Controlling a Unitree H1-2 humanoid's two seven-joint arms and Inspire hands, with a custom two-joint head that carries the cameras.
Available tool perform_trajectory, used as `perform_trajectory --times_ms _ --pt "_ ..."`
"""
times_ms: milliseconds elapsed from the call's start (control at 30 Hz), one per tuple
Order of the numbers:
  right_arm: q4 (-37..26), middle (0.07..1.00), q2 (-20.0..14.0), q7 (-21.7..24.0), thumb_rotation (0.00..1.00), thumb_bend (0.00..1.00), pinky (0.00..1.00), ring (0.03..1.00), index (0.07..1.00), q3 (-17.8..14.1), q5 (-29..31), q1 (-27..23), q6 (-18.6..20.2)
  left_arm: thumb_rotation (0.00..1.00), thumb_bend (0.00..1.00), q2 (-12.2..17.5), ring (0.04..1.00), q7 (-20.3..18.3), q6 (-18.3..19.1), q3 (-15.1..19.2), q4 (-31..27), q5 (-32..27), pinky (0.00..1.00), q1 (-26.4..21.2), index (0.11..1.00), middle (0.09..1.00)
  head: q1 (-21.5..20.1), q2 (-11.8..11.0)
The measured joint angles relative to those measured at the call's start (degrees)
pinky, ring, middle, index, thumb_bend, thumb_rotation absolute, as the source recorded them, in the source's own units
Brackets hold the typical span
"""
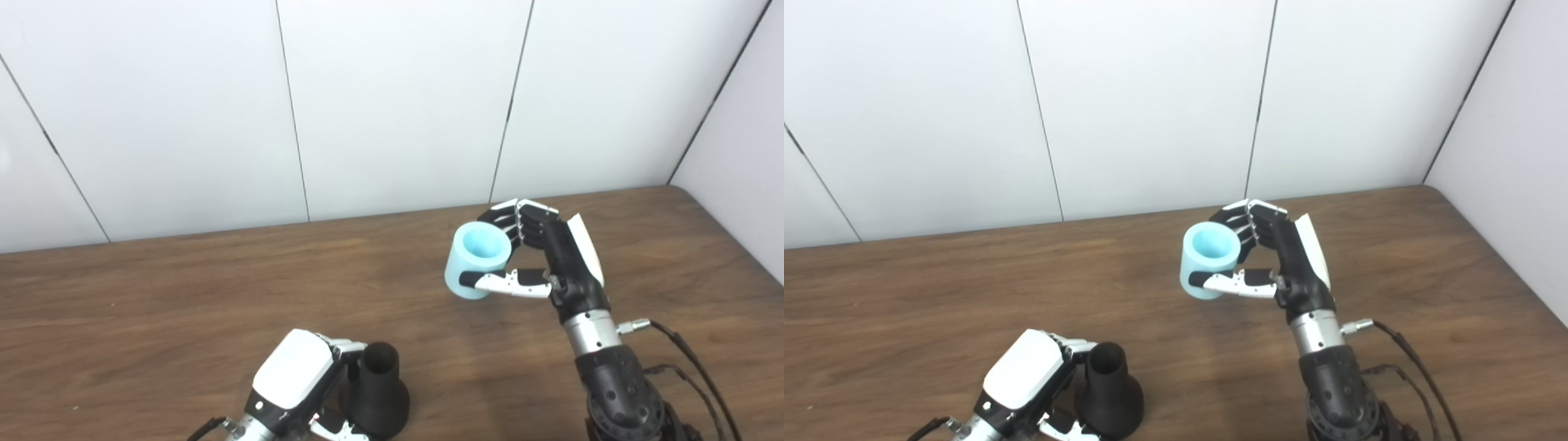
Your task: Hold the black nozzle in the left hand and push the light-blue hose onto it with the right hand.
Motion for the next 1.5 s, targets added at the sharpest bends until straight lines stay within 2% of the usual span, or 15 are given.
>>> perform_trajectory --times_ms 133,300,633,767,1000,1033,1133,1200,1300,1400,1467,1500 --pt "-0.03 0.476 1.34 0.15 0.0 0.51 0.28 0.383 0.534 0.91 0.37 0.83 -1.92 0.0 0.52 -0.02 0.188 0.06 0.01 -0.16 0.06 0.01 0.15 -0.07 0.48 0.471 0.26 0.09" --pt "-0.73 0.477 2.89 1.19 0.0 0.51 0.26 0.371 0.537 2.27 -0.17 3.05 -2.04 0.0 0.52 -0.01 0.189 -0.02 0.08 -0.24 0.09 -0.01 0.15 -0.12 0.48 0.471 0.44 0.26" --pt "-4.8 0.48 4.12 2.88 0.0 0.51 0.22 0.356 0.536 3.3 -0.06 3.25 -2.11 0.0 0.52 -0.09 0.174 0.2 0.26 -0.42 0.17 0.06 0.14 -0.19 0.48 0.471 0.62 0.35" --pt "-7.15 0.487 4.67 4.24 0.0 0.51 0.24 0.362 0.531 3.3 1.41 2.72 -0.91 0.0 0.52 -0.12 0.17 0.0 0.33 -0.43 0.23 0.0 0.13 -0.24 0.48 0.471 0.7 0.35" --pt "-11.07 0.49 5.21 6.22 0.0 0.51 0.2 0.353 0.53 3.34 3.75 2.54 1.86 0.0 0.52 -0.26 0.181 -0.12 0.58 -0.45 0.29 -0.11 0.14 -0.28 0.48 0.471 0.62 0.18" --pt "-12.01 0.471 5.34 6.39 0.0 0.51 0.19 0.406 0.515 3.41 3.75 2.54 2.35 0.0 0.52 -0.29 0.179 -0.11 0.59 -0.48 0.32 -0.11 0.14 -0.31 0.48 0.471 0.62 0.18" --pt "-13.82 0.458 5.39 7.06 0.0 0.52 0.18 0.439 0.507 3.84 3.74 2.37 3.37 0.0 0.53 -0.3 0.176 0.01 0.6 -0.58 0.46 -0.1 0.14 -0.41 0.48 0.471 0.62 0.18" --pt "-14.13 0.483 5.41 7.63 0.0 0.51 0.23 0.388 0.524 4.22 3.78 2.35 3.6 0.0 0.53 -0.31 0.174 0.03 0.62 -0.62 0.55 -0.1 0.14 -0.46 0.48 0.471 0.62 0.18" --pt "-14.46 0.494 5.53 8.51 0.0 0.51 0.26 0.383 0.528 4.79 4.03 2.56 4.58 0.0 0.53 -0.31 0.172 0.06 0.71 -0.73 0.56 -0.07 0.13 -0.51 0.48 0.471 0.7 0.26" --pt "-15.13 0.494 5.68 8.91 0.0 0.51 0.23 0.365 0.532 5.84 3.88 3.19 5.2 0.0 0.53 -0.32 0.172 0.08 0.84 -0.87 0.56 -0.07 0.14 -0.58 0.48 0.471 0.79 0.26" --pt "-15.15 0.466 5.73 8.96 0.0 0.52 0.19 0.427 0.513 6.57 3.09 3.91 5.17 0.0 0.53 -0.33 0.167 0.1 0.93 -0.92 0.56 -0.07 0.13 -0.61 0.48 0.471 0.79 0.26" --pt "-15.13 0.479 5.72 8.95 0.0 0.51 0.2 0.393 0.521 6.85 2.35 4.34 5.12 0.0 0.53 -0.33 0.171 0.1 0.99 -0.95 0.56 -0.07 0.13 -0.62 0.48 0.471 0.79 0.26"
